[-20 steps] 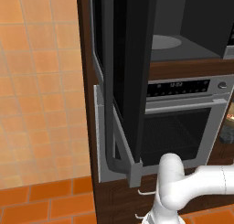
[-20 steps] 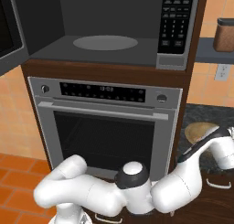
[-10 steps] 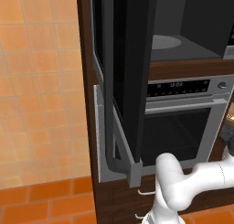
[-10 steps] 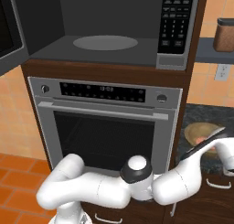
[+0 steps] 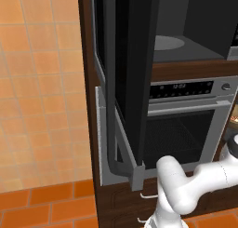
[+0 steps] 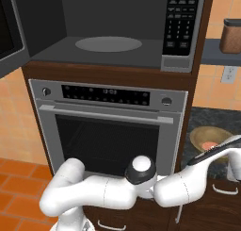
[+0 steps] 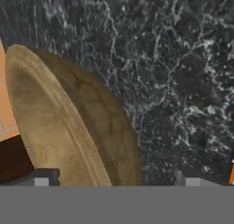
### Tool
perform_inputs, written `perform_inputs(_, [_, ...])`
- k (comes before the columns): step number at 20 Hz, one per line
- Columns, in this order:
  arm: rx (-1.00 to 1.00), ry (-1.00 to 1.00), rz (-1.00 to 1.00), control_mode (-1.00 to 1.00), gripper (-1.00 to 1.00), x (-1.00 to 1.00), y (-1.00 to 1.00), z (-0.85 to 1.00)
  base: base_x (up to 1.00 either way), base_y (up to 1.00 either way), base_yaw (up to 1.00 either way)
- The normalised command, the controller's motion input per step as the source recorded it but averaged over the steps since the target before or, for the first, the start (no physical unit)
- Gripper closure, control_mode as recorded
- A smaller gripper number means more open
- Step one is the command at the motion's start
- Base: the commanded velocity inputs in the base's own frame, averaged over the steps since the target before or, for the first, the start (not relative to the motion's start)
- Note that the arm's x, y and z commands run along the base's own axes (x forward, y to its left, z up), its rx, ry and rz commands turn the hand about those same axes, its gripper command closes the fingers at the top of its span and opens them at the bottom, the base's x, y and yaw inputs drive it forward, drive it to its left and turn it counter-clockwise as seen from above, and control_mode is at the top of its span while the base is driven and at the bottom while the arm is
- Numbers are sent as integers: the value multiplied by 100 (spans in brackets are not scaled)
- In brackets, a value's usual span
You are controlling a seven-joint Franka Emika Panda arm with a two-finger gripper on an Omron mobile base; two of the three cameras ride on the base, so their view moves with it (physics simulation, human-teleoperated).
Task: Open the microwave, place the bowl with waffle inside the microwave, then close the microwave door and turn it on.
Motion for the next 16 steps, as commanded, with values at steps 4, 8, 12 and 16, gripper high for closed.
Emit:
perform_inputs(4, [0, -13, 0, -100, -100, 0, 35, 19, 0, 0, 0])
perform_inputs(8, [0, -3, 0, -100, -100, 15, 42, -7, 0, 0, 0])
perform_inputs(12, [0, 0, 0, -100, -100, 39, 27, -28, 0, 0, 0])
perform_inputs(16, [0, 0, 0, -100, -100, 18, 6, -8, 0, 0, 0])
